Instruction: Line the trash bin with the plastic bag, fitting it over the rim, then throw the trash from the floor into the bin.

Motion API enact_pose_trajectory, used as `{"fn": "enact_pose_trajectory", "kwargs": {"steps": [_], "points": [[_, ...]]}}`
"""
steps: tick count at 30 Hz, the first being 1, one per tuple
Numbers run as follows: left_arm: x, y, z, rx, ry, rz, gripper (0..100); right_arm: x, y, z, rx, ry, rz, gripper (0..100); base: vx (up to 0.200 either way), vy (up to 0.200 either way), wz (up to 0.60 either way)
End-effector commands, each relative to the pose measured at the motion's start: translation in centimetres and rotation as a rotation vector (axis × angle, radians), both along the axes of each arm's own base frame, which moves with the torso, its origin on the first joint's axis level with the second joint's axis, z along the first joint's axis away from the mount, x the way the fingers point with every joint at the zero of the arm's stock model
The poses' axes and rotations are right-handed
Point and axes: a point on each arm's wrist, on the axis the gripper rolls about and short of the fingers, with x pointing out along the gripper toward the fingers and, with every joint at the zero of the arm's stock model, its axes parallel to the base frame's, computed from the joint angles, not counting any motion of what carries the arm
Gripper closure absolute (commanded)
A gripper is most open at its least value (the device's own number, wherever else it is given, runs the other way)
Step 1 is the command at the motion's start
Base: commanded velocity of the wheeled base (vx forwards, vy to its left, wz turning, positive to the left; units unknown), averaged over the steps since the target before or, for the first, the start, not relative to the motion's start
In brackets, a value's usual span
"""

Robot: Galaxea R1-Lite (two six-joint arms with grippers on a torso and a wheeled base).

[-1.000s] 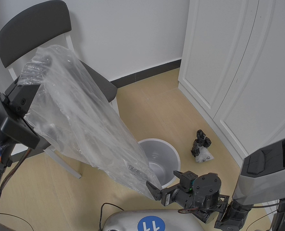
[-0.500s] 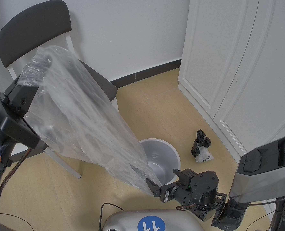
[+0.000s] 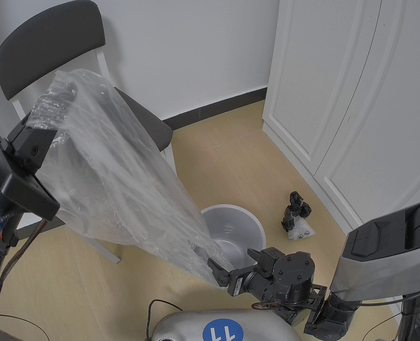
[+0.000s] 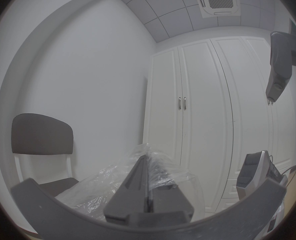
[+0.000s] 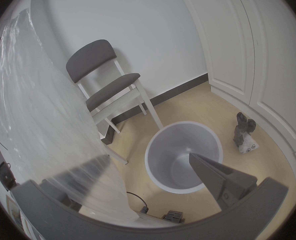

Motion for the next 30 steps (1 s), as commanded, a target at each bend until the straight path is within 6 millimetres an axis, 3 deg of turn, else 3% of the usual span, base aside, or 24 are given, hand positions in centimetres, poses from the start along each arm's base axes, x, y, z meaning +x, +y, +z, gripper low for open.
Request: {"fn": "enact_pose_trajectory", "kwargs": {"steps": [1, 24, 25, 30], "points": [[-0.01, 0.02, 0.11, -0.004, -0.004, 0.001, 100, 0.12, 0.21, -0.71, -0.002, 0.005, 0.001, 0, 0.000, 0.000, 0.00], [-0.01, 0.02, 0.11, -0.004, -0.004, 0.001, 100, 0.02, 0.82, -1.08, 0.031, 0.025, 0.006, 0, 0.000, 0.000, 0.00], [-0.01, 0.02, 0.11, -0.004, -0.004, 0.001, 100, 0.00, 0.80, -1.10, 0.030, 0.026, 0.006, 100, 0.000, 0.000, 0.00], [0.01, -0.01, 0.05, -0.003, -0.001, 0.000, 100, 0.02, 0.84, -0.45, 0.065, 0.024, 0.009, 100, 0.000, 0.000, 0.00]]}}
